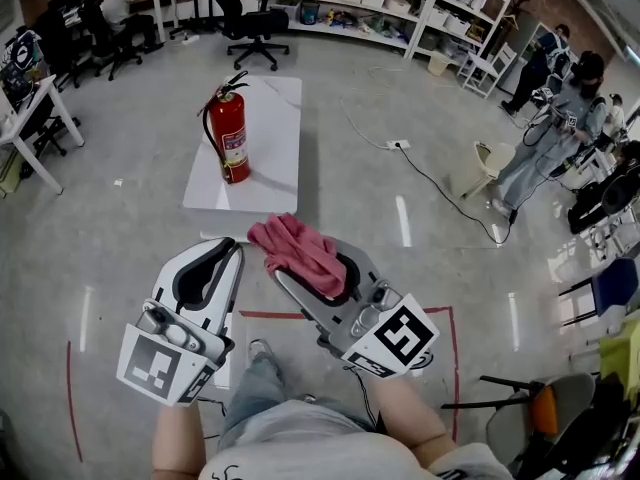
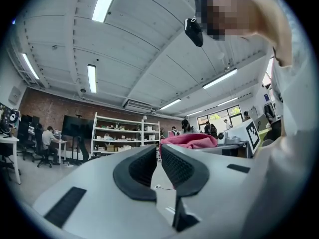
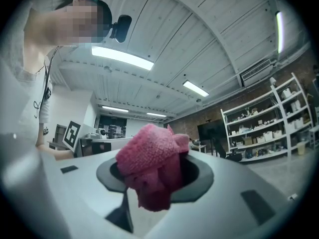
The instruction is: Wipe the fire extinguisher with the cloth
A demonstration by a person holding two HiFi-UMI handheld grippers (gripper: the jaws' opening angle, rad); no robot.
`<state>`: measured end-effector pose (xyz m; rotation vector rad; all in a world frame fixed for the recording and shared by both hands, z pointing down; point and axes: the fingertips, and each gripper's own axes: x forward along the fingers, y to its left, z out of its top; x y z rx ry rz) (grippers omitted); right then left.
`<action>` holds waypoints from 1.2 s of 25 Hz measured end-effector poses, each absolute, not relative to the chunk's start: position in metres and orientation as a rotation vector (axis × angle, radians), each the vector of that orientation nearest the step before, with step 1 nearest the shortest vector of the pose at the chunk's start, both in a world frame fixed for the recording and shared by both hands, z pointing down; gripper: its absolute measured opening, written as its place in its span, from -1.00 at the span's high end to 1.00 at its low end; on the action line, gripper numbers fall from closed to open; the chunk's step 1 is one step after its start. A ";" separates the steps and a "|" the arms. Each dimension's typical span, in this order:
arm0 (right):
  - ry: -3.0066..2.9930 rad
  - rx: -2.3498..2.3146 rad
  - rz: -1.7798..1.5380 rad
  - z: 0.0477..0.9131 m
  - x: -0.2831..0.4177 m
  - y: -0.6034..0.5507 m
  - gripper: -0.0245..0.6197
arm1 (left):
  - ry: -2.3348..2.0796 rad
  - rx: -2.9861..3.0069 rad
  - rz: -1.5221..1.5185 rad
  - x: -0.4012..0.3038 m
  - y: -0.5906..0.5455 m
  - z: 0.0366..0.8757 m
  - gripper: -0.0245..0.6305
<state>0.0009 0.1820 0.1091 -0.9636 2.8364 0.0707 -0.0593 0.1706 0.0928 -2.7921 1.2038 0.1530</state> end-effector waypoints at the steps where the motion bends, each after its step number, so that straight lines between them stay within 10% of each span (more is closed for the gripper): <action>1: 2.837 -0.969 0.072 0.106 -0.006 0.168 0.37 | 1.199 -2.793 0.155 -0.066 0.156 0.090 0.81; 30: 2.922 -0.783 0.139 0.105 -0.035 -0.053 0.37 | 1.399 -2.705 0.157 -0.091 -0.055 0.095 0.82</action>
